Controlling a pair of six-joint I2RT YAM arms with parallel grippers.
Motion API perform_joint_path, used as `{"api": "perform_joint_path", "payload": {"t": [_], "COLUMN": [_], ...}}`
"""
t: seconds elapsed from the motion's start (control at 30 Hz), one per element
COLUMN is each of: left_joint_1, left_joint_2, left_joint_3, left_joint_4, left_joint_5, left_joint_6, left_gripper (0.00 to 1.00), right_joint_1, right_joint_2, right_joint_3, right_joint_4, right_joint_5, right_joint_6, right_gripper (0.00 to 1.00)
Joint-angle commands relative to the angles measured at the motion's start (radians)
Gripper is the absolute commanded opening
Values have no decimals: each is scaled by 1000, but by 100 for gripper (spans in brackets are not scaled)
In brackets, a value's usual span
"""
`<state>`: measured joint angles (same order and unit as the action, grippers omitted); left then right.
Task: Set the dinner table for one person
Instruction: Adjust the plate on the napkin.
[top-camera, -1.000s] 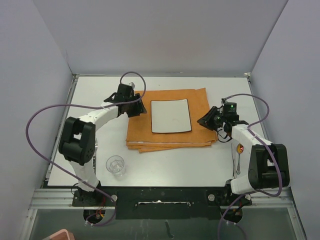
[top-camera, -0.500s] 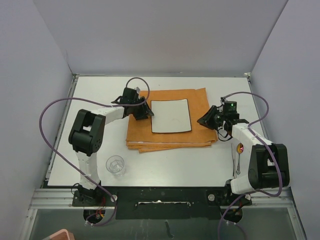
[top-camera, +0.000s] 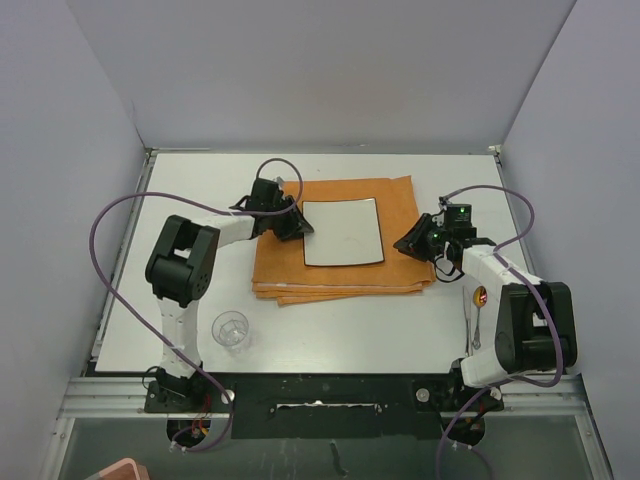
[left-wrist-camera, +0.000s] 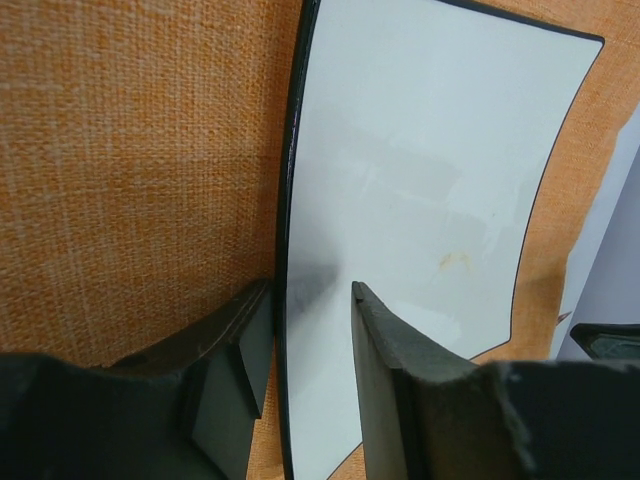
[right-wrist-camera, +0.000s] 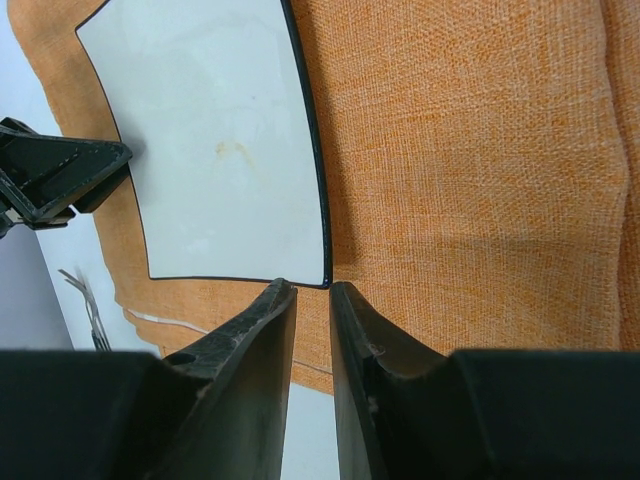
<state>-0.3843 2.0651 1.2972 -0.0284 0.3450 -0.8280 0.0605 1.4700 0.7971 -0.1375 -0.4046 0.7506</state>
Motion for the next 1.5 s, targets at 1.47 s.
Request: {"api": "perform_joint_path", "payload": {"t": [1.47], "left_joint_1": [-7], "left_joint_2": [-534], "left_joint_3": [-265], "left_joint_4": [-318], "left_joint_5": [-456], "left_joint_6": [186], "left_gripper": [48], "right_joint_1": [24], "right_joint_2": [254], "right_joint_3": [264], "right_joint_4": [-152], "right_joint_5": [45], "right_joint_6": [-125], "right_gripper": [38]}}
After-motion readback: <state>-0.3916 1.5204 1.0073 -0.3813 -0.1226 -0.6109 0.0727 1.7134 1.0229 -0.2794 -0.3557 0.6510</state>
